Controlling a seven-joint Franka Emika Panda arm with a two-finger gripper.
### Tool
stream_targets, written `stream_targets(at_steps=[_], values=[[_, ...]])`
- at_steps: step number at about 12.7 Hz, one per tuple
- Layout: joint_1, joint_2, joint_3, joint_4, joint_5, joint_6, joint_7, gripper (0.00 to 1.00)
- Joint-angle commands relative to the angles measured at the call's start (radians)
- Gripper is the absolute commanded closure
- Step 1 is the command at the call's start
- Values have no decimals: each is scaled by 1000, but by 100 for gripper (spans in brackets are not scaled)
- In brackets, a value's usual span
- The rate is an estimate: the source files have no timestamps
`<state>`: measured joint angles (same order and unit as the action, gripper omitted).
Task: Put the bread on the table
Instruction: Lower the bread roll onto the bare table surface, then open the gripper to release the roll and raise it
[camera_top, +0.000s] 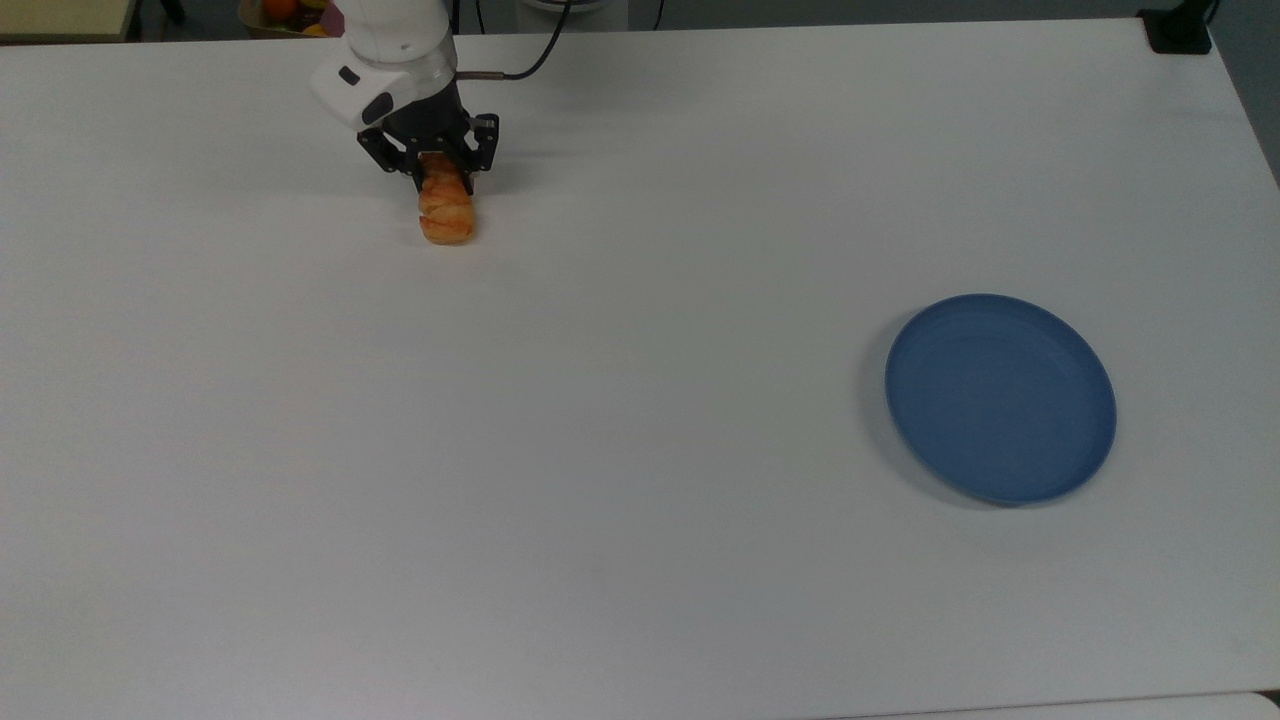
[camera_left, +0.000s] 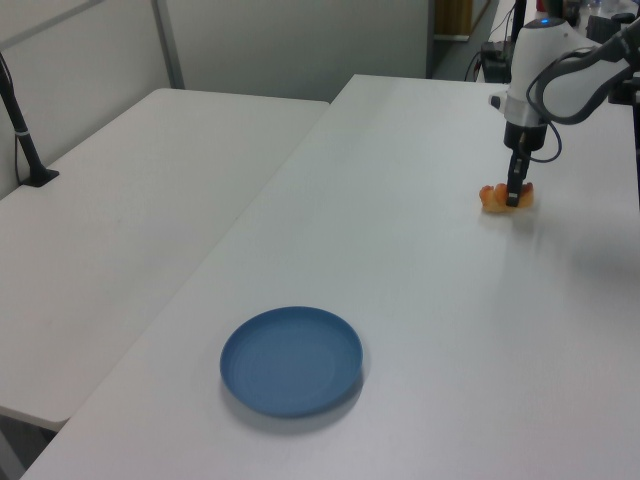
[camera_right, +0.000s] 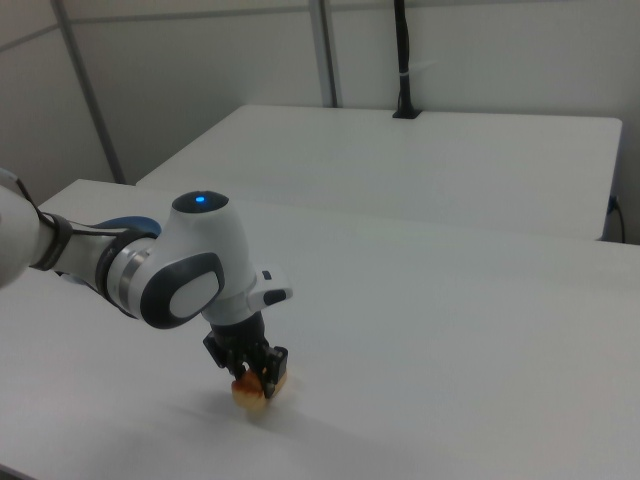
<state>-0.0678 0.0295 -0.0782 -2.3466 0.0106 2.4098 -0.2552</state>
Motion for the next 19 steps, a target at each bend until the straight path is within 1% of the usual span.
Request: stream_targets(at_steps=[1,2,3,5,6,7,9,10,11,12,13,15,16,17,18,19], values=[[5,7,-2,-36,9,40,-26,50],[2,7,-2,-36,11,28,-24,46],[0,6,-2,-31,11,-13,-9,29],[5,-3,0,-7,17,-98,14,2],[8,-5,3,19,17,-128,40,0],[10,-6,6,48,17,-147,51,0],[19,-14,15,184,17,-286,63,0],[19,-13,41,275,17,-369,100,0],[19,-11,57,341,15,-435,114,0],[19,-13,61,393,23,-469,120,0],[22,-14,86,450,26,-529,160,0],[37,-13,109,551,26,-596,293,0],[42,-14,130,605,28,-645,351,0],[42,-13,142,671,44,-708,396,0],[43,-16,143,723,119,-762,410,0],[48,-22,144,754,162,-793,418,0]])
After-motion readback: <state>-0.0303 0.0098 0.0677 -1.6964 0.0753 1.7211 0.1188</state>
